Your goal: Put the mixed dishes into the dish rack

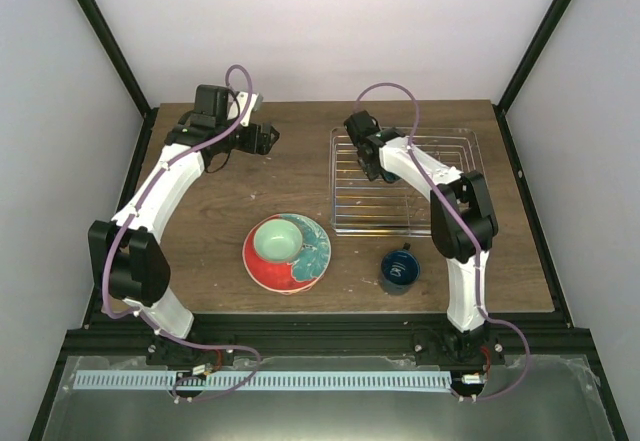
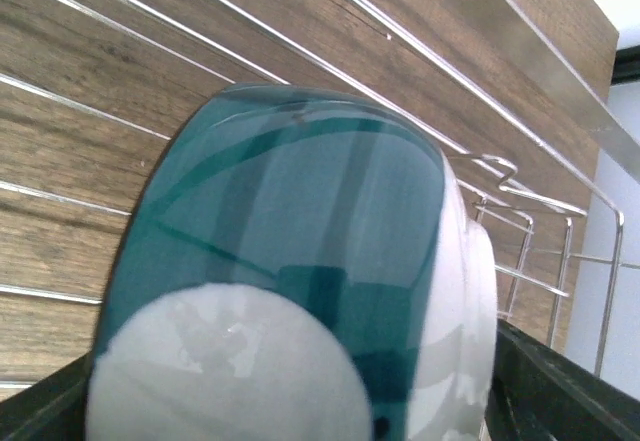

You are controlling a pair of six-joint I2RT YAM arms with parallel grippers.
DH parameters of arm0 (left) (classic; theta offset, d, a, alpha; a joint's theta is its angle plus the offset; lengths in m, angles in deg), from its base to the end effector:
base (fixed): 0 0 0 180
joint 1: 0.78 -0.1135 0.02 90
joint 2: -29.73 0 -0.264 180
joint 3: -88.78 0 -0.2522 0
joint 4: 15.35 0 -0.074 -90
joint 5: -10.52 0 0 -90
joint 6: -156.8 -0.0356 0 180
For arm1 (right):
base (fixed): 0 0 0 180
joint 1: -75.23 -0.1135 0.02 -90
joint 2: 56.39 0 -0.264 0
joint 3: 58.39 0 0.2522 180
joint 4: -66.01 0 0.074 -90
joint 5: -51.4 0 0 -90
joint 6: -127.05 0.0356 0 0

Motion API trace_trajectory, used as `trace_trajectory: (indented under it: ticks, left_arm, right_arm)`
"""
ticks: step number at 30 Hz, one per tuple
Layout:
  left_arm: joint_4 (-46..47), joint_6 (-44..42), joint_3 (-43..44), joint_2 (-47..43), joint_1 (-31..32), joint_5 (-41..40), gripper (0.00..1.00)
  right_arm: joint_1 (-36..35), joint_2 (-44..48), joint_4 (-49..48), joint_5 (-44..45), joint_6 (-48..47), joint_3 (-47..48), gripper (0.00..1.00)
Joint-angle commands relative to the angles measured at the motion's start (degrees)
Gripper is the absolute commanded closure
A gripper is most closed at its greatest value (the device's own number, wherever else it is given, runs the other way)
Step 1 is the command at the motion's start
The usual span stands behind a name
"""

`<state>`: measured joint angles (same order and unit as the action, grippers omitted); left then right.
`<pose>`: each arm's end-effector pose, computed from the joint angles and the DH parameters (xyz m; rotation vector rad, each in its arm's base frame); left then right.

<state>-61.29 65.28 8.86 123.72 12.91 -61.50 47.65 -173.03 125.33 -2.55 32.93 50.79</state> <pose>0.3588 -0.0987 0.3345 0.4653 2.2198 -0.4680 0.3899 0.1800 0.2223 -0.5298 2.4873 -0.7025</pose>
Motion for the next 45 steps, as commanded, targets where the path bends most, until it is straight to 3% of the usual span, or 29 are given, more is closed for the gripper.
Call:
trace_trajectory:
  ticks: [1,3,28,37,45]
  left_arm:
    - [0.5,-0.6,0.5,-0.6,-0.1,-0.7,0.17]
    - [0.2,-0.8,0.8,-0.4,0.0,-0.7,0.17]
    - [-0.8,-1.8,1.7,0.9,0.0,0.5,0.17]
    - [-4.1,-1.2,-2.7,-1.8,0.3,-1.9,0.17]
    - [-4.3,-0.9,-5.5,-2.7,0.7,-1.9,0.17]
  right_arm:
    - [-1.2,-0.3,-1.8,-0.6,-0.2,1.3,0.08]
    - [-1.7,-0.5,-1.7,-1.1,0.0,1.4,0.0]
    - [-5.4,1.7,4.0,-5.7,3.4,0.9,0.0]
    - [-1.6,6.0,11.3,-12.6,9.2,1.4,0.0]
    - [2.0,8.6,10.5,-12.6,10.9,-6.2,0.0]
